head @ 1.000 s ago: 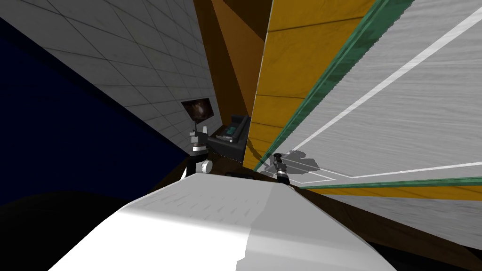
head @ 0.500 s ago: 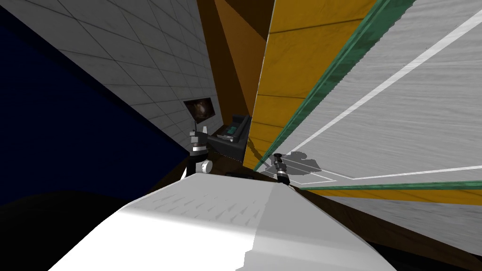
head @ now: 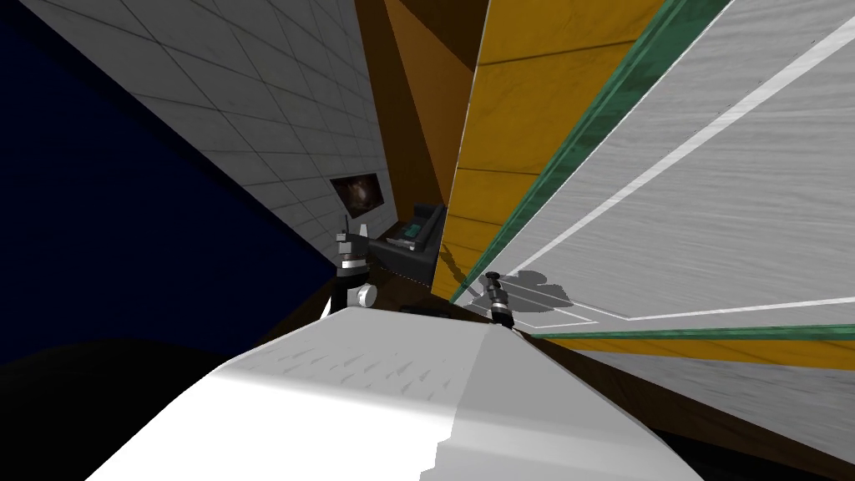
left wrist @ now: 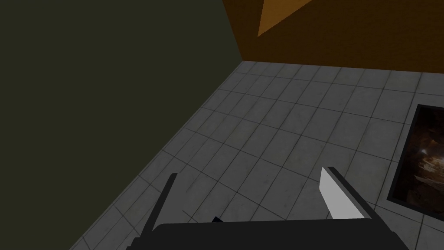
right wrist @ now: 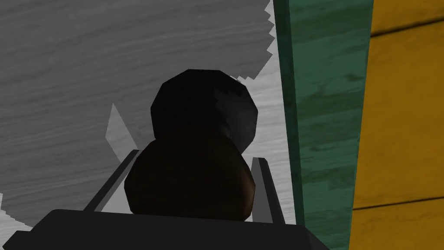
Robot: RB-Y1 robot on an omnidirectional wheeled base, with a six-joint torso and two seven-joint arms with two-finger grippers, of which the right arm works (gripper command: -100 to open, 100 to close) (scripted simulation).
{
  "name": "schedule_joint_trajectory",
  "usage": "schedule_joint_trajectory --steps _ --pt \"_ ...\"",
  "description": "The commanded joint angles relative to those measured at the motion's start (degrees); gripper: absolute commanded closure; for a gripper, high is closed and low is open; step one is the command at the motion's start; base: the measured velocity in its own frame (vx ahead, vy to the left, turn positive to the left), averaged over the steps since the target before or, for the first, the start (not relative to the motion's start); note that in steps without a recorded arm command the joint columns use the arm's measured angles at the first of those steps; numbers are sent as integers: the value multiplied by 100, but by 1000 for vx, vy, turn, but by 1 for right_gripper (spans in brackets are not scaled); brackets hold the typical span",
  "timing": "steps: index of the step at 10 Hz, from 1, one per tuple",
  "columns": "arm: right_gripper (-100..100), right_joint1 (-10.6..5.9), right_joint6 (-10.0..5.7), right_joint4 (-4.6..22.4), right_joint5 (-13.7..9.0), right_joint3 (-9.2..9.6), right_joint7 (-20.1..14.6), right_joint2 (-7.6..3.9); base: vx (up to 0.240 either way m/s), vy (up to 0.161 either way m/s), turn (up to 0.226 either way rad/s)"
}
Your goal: Pull the door open
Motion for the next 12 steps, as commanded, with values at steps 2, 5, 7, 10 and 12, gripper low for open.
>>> schedule_joint_trajectory --steps 2,5,7,10,12 --pt "100 0 2 3 -109 55 -399 5 -29 -16 37" --pt "100 -4 10 -1 -254 118 -822 -8 -37 -14 43" --pt "100 -6 15 -4 -340 155 -1074 -15 -29 -9 34" --pt "100 -9 25 -10 -512 229 -1504 -30 -44 -18 55" --pt "100 -11 30 -13 -599 267 -1767 -38 -33 -12 35"
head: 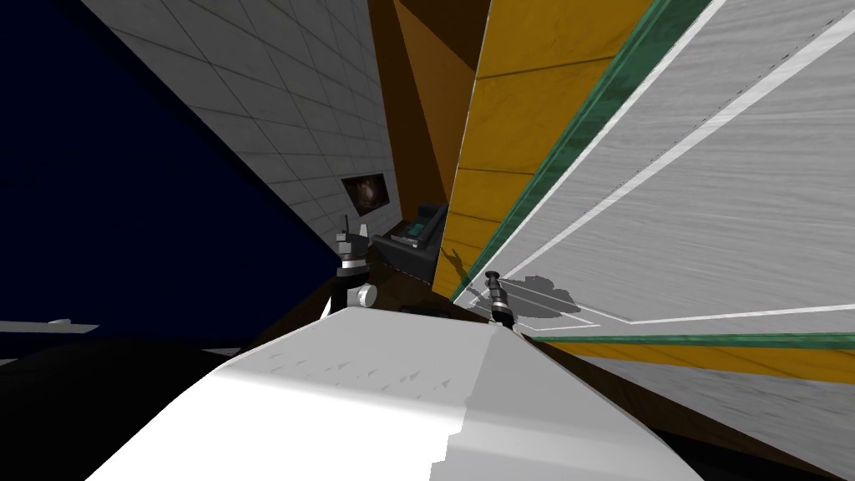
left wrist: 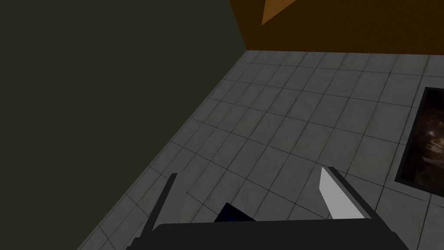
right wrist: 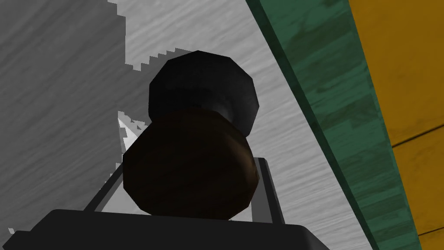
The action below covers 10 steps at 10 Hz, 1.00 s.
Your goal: Pull the door open
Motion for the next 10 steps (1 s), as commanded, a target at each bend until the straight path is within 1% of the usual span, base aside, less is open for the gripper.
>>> schedule_joint_trajectory --steps 1,2,3,4,5,6,7,8,9,10 --pt "100 0 6 9 -138 80 -286 18 -60 -21 83" --pt "100 0 6 9 -138 80 -381 18 -44 -20 40" --pt "100 -2 11 6 -238 123 -569 9 -43 -16 54" --pt "100 -2 11 6 -238 123 -616 9 -34 -11 32" --pt "100 -4 17 2 -338 166 -832 0 -44 -13 67" --pt "100 -4 17 2 -338 166 -852 0 -34 -16 29" --pt "100 -6 23 -1 -437 209 -1081 -8 -43 -16 47" --pt "100 -9 29 -5 -545 255 -1222 -18 -58 -22 87" --pt "100 -9 29 -5 -545 255 -1324 -18 -43 -19 56" --pt "100 -11 36 -8 -655 303 -1510 -27 -47 -15 65"
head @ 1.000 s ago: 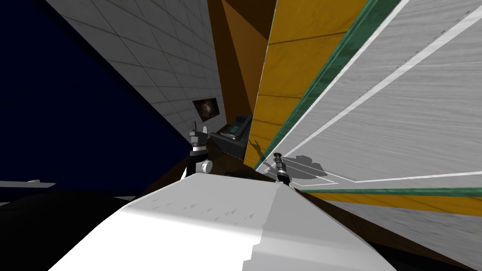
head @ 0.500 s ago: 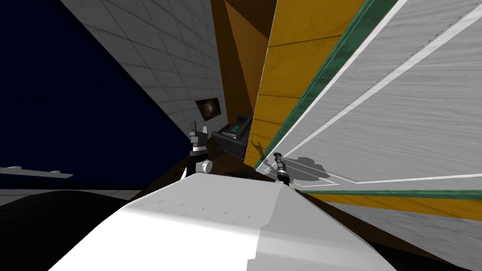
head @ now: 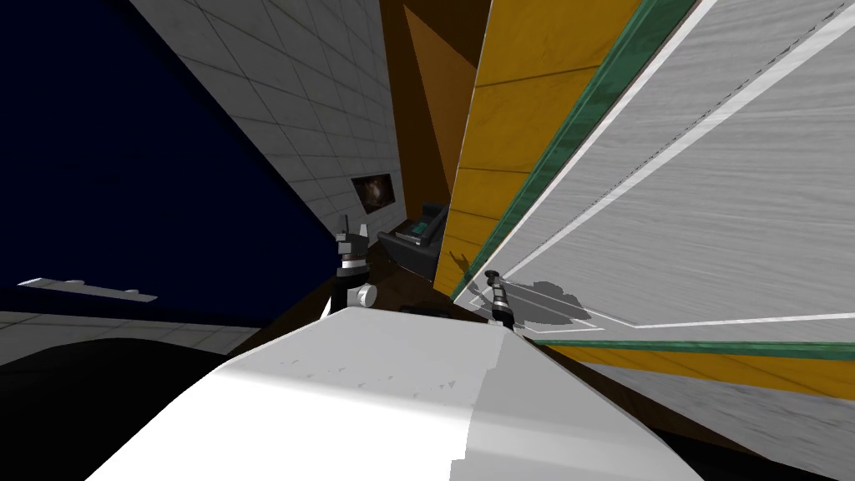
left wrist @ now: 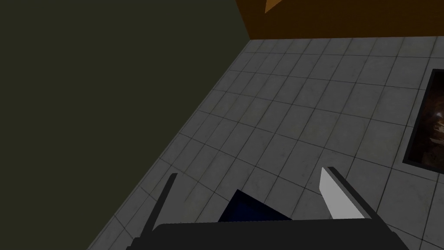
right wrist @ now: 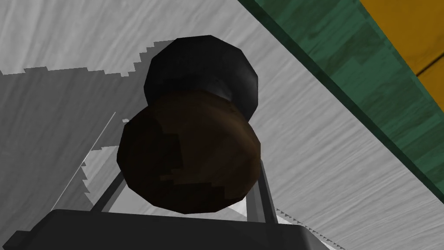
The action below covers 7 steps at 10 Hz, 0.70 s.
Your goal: Pull the door open
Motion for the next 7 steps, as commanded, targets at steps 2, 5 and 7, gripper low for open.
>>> schedule_joint_trajectory --steps 2,5,7 --pt "100 -3 7 -5 -151 113 -402 31 -43 -15 48" --pt "100 -8 20 -12 -374 209 -797 11 -47 -17 61" --pt "100 -10 27 -16 -492 259 -1093 1 -54 -19 52"
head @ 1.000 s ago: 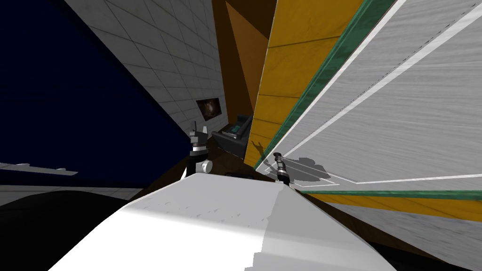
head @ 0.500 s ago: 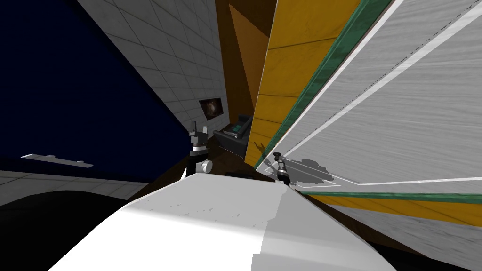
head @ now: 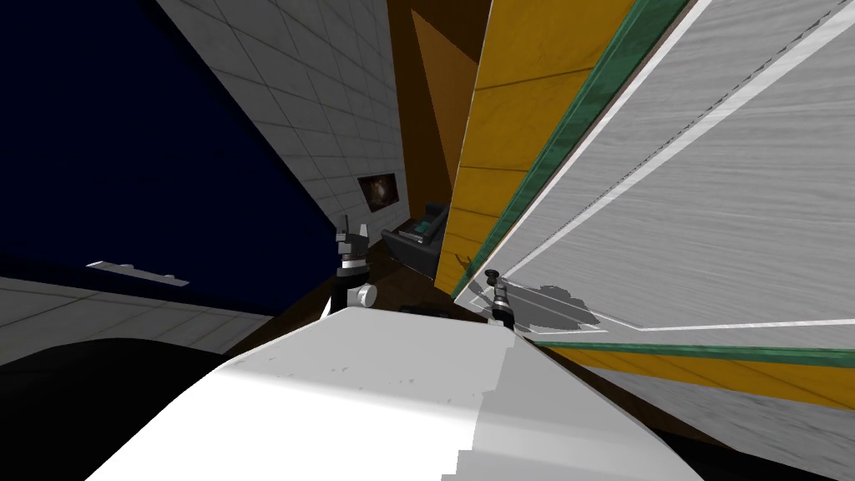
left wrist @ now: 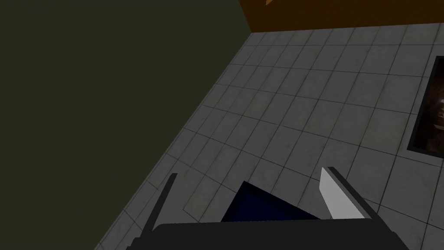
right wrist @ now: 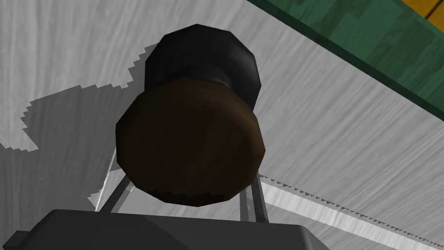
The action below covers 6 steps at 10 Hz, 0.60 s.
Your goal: Pull the door open
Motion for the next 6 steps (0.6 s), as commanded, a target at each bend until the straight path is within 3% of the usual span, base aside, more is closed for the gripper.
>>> schedule_joint_trajectory --steps 1,3,6 --pt "100 -19 -41 19 -40 75 -177 51 -37 -10 40" --pt "100 -25 -28 12 -274 175 -560 30 -53 -18 92" --pt "100 -27 -21 8 -392 226 -890 20 -48 -17 42"
